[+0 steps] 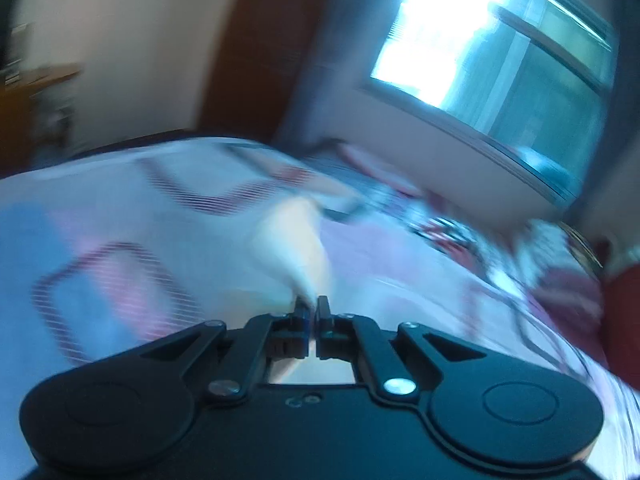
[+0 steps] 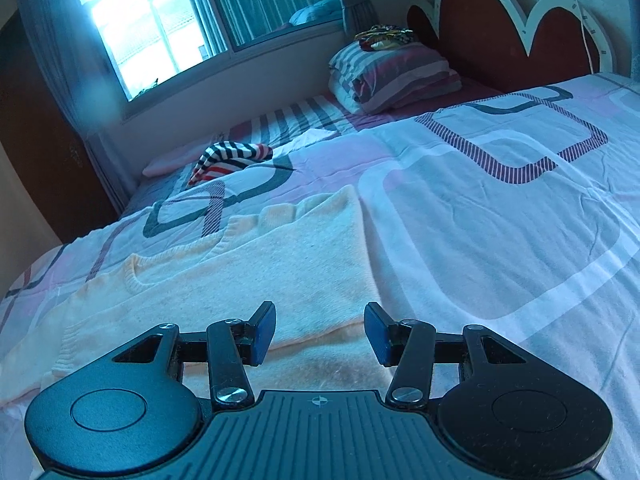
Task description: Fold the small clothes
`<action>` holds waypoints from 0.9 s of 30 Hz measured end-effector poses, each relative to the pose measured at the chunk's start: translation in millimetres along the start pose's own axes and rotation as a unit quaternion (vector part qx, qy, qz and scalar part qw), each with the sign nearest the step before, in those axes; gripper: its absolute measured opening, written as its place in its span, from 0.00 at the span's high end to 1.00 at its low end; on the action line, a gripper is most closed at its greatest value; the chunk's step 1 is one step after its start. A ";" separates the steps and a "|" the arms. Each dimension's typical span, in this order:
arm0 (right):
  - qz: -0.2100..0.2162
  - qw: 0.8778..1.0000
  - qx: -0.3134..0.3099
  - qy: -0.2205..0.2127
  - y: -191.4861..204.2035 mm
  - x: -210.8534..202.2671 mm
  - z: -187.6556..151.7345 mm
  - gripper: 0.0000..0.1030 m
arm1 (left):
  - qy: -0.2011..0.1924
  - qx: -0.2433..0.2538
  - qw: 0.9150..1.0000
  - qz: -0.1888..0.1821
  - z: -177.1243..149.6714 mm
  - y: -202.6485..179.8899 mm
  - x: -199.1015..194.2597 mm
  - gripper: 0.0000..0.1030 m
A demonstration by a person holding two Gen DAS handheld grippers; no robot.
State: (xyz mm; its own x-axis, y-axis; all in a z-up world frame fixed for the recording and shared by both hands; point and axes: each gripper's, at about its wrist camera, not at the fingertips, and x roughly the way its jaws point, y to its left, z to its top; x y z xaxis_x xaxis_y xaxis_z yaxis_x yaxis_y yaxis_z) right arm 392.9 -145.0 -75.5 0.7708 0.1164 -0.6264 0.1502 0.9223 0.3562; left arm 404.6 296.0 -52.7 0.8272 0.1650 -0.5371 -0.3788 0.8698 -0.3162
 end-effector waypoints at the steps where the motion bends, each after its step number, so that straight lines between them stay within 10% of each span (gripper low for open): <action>1: 0.003 1.000 0.002 -0.001 -1.4 -1.4 0.5 0.52 | 0.003 0.020 1.000 -0.013 -4.8 -19.8 2.0 0.99; 9: 0.016 1.000 0.021 -0.012 -22.3 -17.2 8.2 0.52 | 0.040 0.156 0.981 -0.108 -53.9 -163.0 13.3 0.99; 21: 0.027 0.998 0.055 -0.008 -61.0 -32.7 16.3 0.51 | 0.139 0.300 0.927 -0.179 -167.7 -304.4 27.2 0.98; 25: 0.062 0.996 0.064 -0.001 -60.2 -30.4 20.3 0.51 | 0.151 0.347 0.908 -0.178 -193.6 -326.0 28.4 0.71; 27: 0.082 0.995 0.060 0.005 -51.9 -23.9 22.8 0.51 | 0.119 0.362 0.911 -0.158 -194.0 -320.7 11.3 0.35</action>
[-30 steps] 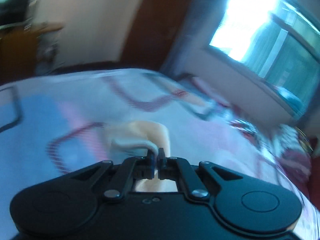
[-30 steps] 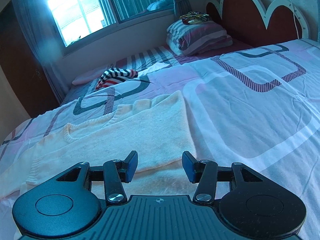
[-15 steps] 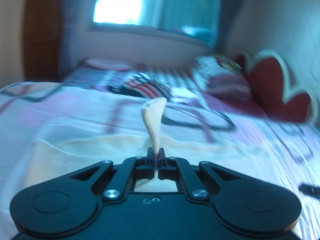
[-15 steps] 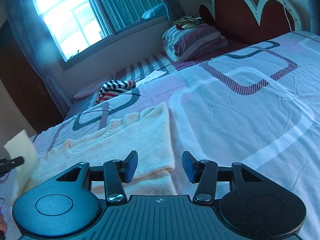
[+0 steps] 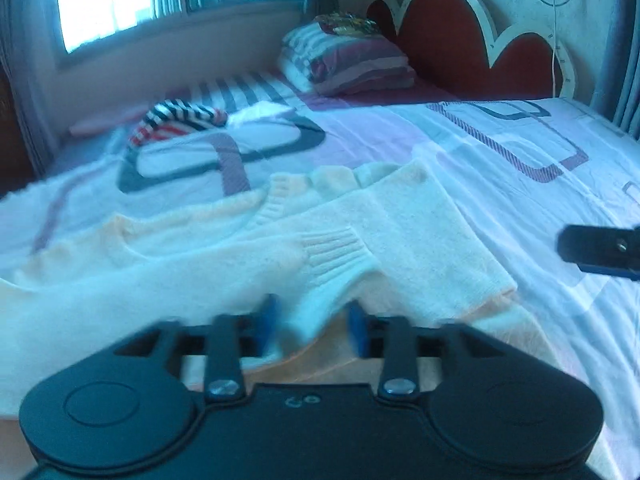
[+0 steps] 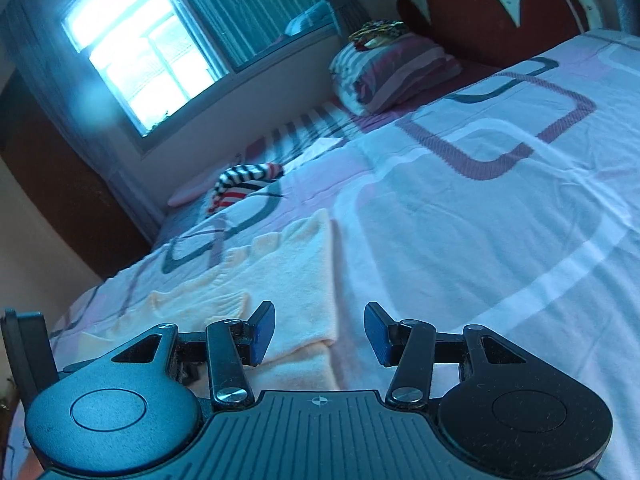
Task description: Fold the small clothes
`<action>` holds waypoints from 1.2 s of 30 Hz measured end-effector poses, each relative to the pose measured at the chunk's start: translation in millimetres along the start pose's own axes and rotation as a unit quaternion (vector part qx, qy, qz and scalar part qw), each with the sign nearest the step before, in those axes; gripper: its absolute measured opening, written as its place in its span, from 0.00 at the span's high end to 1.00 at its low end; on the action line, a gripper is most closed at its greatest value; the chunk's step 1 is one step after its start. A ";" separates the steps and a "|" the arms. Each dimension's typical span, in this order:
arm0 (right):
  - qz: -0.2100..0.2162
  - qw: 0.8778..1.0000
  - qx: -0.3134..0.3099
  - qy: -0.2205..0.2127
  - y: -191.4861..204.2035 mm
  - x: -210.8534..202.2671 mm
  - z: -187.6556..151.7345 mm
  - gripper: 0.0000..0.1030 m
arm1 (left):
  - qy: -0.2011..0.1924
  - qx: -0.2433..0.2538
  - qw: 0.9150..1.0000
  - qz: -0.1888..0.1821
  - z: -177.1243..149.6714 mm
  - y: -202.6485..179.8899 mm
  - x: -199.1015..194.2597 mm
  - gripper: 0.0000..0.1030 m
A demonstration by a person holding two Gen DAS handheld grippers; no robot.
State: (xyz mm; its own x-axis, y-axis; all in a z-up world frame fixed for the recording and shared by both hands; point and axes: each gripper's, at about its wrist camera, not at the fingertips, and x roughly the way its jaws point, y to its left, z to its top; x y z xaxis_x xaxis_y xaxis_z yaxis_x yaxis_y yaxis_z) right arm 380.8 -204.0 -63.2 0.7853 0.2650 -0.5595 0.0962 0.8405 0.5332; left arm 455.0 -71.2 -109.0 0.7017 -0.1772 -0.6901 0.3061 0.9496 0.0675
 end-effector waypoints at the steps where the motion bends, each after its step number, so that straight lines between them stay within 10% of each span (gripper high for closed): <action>1: 0.011 1.000 0.001 0.006 3.7 5.2 0.5 0.51 | -0.020 -0.005 1.000 0.016 -4.6 5.4 -12.2 0.32; 12: 0.058 0.994 0.019 0.093 35.4 90.3 -12.9 0.52 | -0.019 -0.164 0.970 0.179 -73.7 159.8 -88.6 0.35; 15: 0.054 0.994 0.010 0.093 43.5 100.3 -12.6 0.53 | -0.014 -0.187 0.968 0.170 -77.9 183.9 -87.3 0.36; 18: 0.044 0.993 -0.002 0.105 51.0 109.7 -11.2 0.82 | -0.004 -0.165 0.973 0.161 -76.3 186.8 -78.4 0.36; 36: 0.003 0.998 -0.044 0.046 51.9 83.9 7.6 0.93 | 0.002 -0.172 0.977 0.125 -85.2 190.7 -60.5 0.66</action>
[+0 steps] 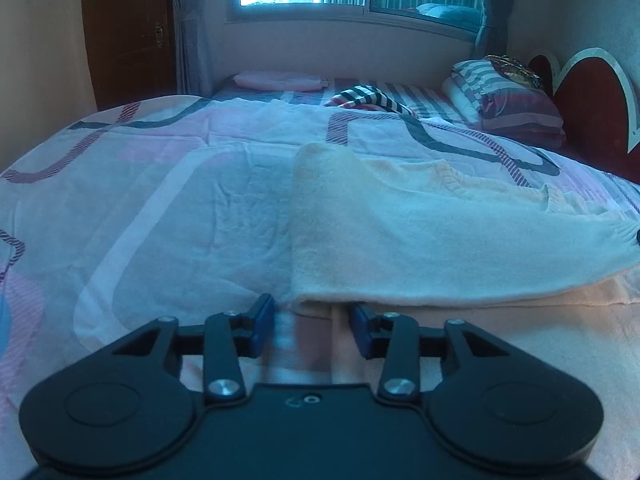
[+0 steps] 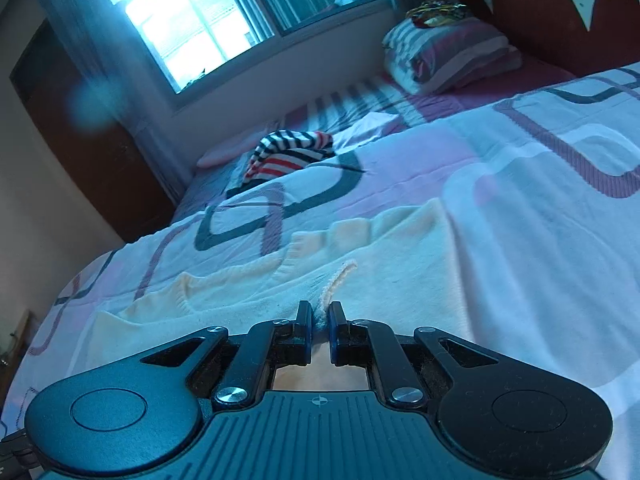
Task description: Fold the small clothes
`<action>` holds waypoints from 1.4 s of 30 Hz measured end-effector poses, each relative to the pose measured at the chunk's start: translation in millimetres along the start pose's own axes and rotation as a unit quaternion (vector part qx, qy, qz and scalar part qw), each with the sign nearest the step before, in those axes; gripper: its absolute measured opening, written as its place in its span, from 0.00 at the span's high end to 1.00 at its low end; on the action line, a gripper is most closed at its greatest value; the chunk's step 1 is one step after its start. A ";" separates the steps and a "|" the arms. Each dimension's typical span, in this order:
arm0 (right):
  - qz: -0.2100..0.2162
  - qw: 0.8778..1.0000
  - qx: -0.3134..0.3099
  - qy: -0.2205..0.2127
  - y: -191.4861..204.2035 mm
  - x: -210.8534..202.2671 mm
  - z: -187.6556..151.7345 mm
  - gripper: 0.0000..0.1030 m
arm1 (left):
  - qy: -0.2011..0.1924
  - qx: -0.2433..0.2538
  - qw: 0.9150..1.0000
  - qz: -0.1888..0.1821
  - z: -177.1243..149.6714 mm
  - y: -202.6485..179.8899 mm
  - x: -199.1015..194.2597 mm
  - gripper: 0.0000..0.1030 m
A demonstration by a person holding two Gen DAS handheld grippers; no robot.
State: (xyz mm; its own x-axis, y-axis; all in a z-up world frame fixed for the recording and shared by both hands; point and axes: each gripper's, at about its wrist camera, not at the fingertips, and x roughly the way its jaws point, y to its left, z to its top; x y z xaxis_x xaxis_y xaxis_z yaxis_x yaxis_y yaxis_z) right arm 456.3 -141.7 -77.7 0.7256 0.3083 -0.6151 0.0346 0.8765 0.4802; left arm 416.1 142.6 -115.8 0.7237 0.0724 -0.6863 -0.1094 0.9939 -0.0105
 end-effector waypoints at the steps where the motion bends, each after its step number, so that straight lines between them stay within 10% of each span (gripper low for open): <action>1: -0.004 1.000 -0.004 0.003 -1.7 -0.4 -0.9 0.93 | 0.000 0.001 1.000 -0.003 -0.4 -1.3 0.2 0.69; 24: -0.026 1.000 0.006 0.000 -40.5 -16.9 -5.1 0.98 | 0.013 -0.003 1.000 -0.027 3.5 5.3 1.7 0.78; 33: -0.015 0.999 0.000 -0.051 -27.0 -36.2 -3.2 0.88 | -0.043 0.001 0.999 -0.021 9.6 2.8 -32.0 0.65; 42: -0.063 0.996 -0.053 0.016 -12.8 5.6 -22.2 0.96 | -0.001 0.060 0.996 -0.066 12.1 -38.9 15.1 0.51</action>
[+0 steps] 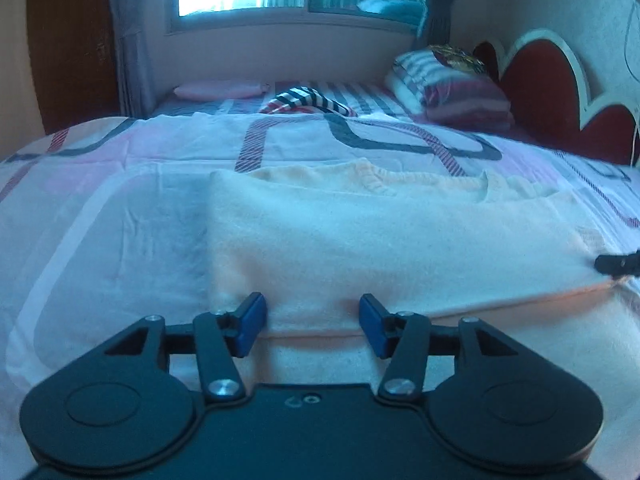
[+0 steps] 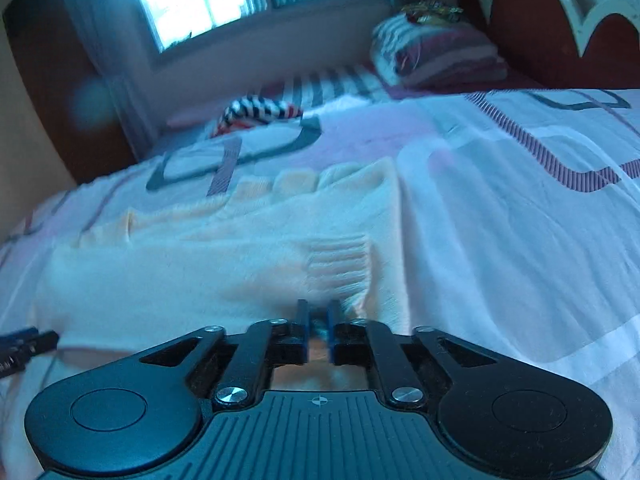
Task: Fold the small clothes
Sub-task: 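Smooth the folded sweater with the left tool while the right tool presses it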
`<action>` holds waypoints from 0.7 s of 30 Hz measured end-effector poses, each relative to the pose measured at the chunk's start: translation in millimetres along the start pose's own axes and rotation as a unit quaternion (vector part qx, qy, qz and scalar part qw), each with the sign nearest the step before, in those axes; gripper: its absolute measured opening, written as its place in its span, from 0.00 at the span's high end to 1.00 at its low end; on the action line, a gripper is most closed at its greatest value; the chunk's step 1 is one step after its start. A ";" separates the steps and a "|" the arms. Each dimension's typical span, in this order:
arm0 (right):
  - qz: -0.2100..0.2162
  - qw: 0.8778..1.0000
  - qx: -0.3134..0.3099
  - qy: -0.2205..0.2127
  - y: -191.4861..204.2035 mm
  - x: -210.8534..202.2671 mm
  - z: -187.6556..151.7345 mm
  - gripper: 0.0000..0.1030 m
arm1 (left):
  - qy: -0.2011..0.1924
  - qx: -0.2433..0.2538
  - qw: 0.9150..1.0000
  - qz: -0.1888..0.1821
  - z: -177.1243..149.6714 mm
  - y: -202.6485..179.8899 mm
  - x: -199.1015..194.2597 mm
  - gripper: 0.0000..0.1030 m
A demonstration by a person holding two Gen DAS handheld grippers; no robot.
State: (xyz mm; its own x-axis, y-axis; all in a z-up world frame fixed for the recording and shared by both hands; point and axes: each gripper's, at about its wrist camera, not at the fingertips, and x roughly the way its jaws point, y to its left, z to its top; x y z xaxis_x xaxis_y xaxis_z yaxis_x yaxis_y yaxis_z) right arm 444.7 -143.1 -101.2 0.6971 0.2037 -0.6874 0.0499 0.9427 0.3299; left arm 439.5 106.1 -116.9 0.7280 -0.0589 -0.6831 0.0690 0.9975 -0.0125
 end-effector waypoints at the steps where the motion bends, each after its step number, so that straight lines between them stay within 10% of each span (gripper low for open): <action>1: -0.001 1.000 0.000 -0.011 0.8 -3.1 3.1 0.95 | -0.002 0.007 1.000 -0.002 3.4 -0.1 -3.5 0.48; 15: 0.009 1.000 -0.028 -0.005 0.3 45.1 32.8 0.95 | 0.012 -0.036 0.998 -0.046 72.2 53.0 81.3 0.42; 21: 0.030 0.998 -0.033 -0.046 30.0 28.4 36.1 0.95 | -0.021 -0.031 0.998 -0.047 65.2 32.3 50.5 0.42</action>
State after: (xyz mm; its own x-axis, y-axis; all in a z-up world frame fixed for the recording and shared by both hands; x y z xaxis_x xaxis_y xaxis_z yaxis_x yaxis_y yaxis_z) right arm 491.8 -118.5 -87.5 0.7603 0.2378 -0.6045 -0.0389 0.9456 0.3230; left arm 522.9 132.9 -104.2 0.7483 -0.1518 -0.6457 0.0966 0.9880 -0.1202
